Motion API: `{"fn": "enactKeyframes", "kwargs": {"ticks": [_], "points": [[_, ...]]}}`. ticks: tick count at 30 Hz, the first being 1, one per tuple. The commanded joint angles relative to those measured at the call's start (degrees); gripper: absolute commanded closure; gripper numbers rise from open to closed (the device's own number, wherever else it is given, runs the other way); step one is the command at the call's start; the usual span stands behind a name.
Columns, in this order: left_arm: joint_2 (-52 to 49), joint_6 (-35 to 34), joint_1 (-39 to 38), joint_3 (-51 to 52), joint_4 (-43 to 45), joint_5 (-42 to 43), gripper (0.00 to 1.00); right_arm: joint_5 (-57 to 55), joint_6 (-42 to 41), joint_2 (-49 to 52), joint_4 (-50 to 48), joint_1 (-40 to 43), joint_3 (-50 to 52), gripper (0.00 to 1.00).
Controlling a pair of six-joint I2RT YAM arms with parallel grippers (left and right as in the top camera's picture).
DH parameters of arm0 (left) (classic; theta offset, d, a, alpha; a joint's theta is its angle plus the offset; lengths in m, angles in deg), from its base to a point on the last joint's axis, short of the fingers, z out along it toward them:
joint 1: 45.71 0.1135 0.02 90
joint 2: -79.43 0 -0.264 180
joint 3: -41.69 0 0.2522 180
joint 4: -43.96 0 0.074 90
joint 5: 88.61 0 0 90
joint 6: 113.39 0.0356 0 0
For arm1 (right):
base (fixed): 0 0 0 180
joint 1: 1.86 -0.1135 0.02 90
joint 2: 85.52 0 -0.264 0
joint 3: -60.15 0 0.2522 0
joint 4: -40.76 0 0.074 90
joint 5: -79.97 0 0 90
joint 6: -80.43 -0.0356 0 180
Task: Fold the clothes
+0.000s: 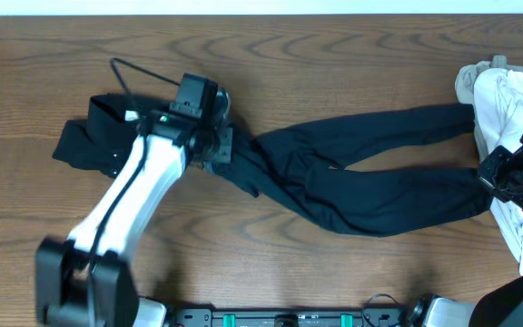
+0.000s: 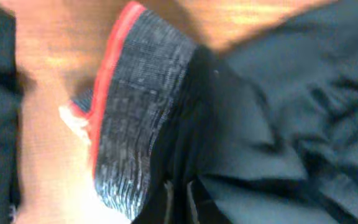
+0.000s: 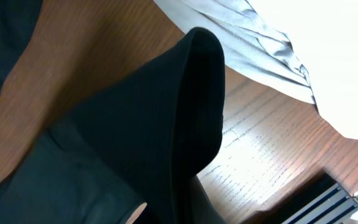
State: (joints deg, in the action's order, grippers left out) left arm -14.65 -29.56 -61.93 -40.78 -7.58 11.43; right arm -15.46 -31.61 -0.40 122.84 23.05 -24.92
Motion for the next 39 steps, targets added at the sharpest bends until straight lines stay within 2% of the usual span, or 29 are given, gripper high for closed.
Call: {"fn": "enactKeyframes", "kwargs": {"ticks": [1, 3, 4, 5, 8, 14, 17, 20, 24, 30, 39], "points": [[-4.72, 2.05, 1.86, -1.11, 3.56, -1.97, 0.78, 1.05, 0.74, -0.52, 0.02, 0.42, -1.09, 0.99], [-5.99, 2.05, 2.49, -1.81, 4.31, -1.99, 0.54, 1.20, 0.90, -0.52, 0.02, 0.42, -1.11, 0.99], [-6.10, 2.05, 2.80, -2.21, 3.96, -1.99, 0.45, 1.18, 0.98, -0.52, 0.02, 0.42, -1.11, 0.99], [-5.99, 2.05, 2.97, -2.75, 2.86, -1.99, 0.42, 1.20, 1.18, -0.52, 0.04, 0.42, -1.11, 0.99], [-4.68, 2.05, 3.43, -6.05, -4.17, -2.21, 0.37, 1.20, 1.36, -0.52, 0.02, 0.42, -1.09, 0.98], [-0.44, 0.22, 2.75, -8.76, -17.90, -1.68, 0.36, 1.20, 1.38, -0.52, 0.07, 0.42, -1.11, 0.98], [-0.20, -0.59, 1.75, -8.61, -22.45, -1.62, 0.36, 1.20, 1.38, -0.52, 0.02, 0.42, -1.09, 0.98], [-0.20, -2.62, 0.33, -6.21, -23.28, -1.46, 0.36, 1.18, 1.38, -0.52, 0.04, 0.42, -1.09, 0.98], [-0.22, -3.17, -2.32, 0.59, -17.22, -1.29, 0.36, 1.20, 1.38, -0.52, 0.02, 0.42, -1.09, 0.98], [-0.22, -4.02, -5.05, 10.75, -2.40, -0.22, 0.33, 1.20, 1.38, -0.52, 0.02, 0.42, -1.09, 0.98], [-0.22, -3.72, -5.99, 15.02, 11.23, -0.28, 0.34, 1.22, 1.38, -0.52, 0.04, 0.42, -1.11, 0.98]]}}
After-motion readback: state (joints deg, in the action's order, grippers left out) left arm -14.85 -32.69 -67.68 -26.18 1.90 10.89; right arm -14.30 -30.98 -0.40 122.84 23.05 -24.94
